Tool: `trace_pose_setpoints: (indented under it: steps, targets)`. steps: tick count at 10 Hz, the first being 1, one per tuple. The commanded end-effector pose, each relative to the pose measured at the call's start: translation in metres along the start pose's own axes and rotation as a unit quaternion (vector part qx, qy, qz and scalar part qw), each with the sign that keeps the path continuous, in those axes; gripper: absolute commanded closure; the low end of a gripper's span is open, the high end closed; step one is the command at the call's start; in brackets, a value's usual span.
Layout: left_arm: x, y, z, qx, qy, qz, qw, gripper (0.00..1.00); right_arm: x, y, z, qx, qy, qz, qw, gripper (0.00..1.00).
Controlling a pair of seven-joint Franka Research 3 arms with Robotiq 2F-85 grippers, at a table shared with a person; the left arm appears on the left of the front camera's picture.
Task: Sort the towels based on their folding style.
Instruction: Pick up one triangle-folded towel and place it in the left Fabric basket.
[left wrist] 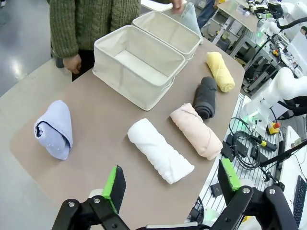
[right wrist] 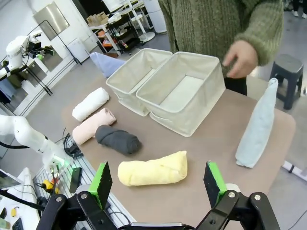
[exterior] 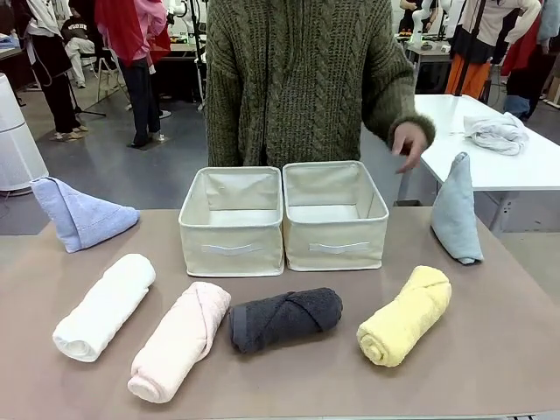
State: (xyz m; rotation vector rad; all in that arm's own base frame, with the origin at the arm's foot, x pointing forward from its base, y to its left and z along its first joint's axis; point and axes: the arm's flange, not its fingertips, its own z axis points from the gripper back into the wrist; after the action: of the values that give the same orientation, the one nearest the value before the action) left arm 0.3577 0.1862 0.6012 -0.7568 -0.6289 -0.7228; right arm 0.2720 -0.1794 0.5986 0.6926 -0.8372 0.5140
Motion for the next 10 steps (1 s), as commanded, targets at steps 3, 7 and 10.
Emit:
trace_pose_setpoints:
  steps: [3,7,10]
  targets:
    - [0.0004,0.0003,0.0017,-0.005,-0.006,-0.007,1.000,0.00,0.0020,-0.0013,0.0008,0.008,-0.007,0.008,1.000,0.00]
    - [0.0004,0.0003,0.0017,-0.005,-0.006,-0.007,1.000,0.00,0.0020,-0.0013,0.0008,0.008,-0.007,0.008,1.000,0.00]
    - [0.0004,0.0003,0.0017,-0.005,-0.006,-0.007,1.000,0.00,0.0020,-0.0013,0.0008,0.008,-0.007,0.008,1.000,0.00]
